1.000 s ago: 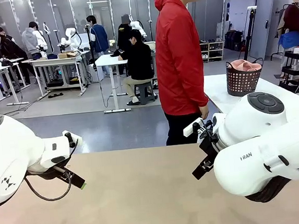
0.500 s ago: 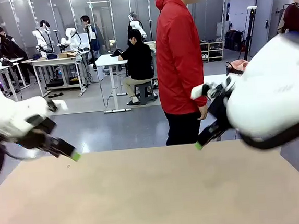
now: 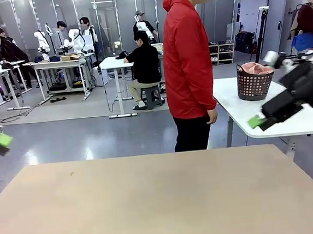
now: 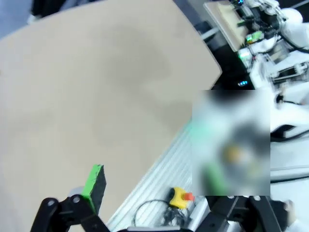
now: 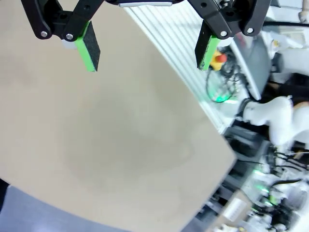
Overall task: Fold the towel.
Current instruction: Grab the top end of the 100 cm Hotel Towel extended by the human.
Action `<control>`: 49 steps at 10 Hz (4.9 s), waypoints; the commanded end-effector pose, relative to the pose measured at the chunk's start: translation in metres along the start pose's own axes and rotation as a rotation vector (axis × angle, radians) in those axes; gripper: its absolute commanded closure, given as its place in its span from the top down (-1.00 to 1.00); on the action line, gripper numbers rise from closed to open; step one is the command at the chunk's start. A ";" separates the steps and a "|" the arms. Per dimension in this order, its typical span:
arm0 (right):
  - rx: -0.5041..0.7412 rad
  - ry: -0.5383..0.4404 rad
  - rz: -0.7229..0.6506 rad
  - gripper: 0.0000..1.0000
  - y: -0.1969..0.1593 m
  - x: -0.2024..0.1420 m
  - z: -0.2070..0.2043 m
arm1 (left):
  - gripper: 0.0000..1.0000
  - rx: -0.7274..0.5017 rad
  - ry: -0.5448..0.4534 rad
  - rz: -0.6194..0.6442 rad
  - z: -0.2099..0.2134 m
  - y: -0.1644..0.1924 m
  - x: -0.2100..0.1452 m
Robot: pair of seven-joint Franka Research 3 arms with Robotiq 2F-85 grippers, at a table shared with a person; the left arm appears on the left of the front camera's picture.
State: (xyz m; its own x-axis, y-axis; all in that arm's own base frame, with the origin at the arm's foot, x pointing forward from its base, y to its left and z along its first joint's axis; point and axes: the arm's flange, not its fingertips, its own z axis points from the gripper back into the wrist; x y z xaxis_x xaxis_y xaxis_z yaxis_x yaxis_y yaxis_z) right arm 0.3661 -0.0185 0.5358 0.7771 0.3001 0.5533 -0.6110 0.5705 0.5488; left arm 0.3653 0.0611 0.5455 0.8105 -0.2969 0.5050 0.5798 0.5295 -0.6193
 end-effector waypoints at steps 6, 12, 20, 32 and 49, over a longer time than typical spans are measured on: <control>0.302 -0.238 -0.154 1.00 -0.087 -0.106 0.076 | 1.00 -0.331 -0.232 0.113 0.048 0.108 -0.084; 0.302 -0.238 -0.190 1.00 -0.092 -0.120 0.074 | 1.00 -0.348 -0.253 0.156 0.039 0.114 -0.097; 0.302 -0.238 -0.190 1.00 -0.092 -0.120 0.074 | 1.00 -0.348 -0.253 0.156 0.039 0.114 -0.097; 0.302 -0.238 -0.190 1.00 -0.092 -0.120 0.074 | 1.00 -0.348 -0.253 0.156 0.039 0.114 -0.097; 0.302 -0.238 -0.190 1.00 -0.092 -0.120 0.074 | 1.00 -0.348 -0.253 0.156 0.039 0.114 -0.097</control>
State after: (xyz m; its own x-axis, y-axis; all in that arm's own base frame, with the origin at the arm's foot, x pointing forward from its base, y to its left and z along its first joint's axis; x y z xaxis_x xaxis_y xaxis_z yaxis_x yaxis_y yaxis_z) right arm 0.3161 -0.1627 0.4633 0.8567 0.0098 0.5157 -0.4858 0.3515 0.8003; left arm 0.3501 0.1805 0.4499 0.8763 -0.0016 0.4818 0.4664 0.2536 -0.8475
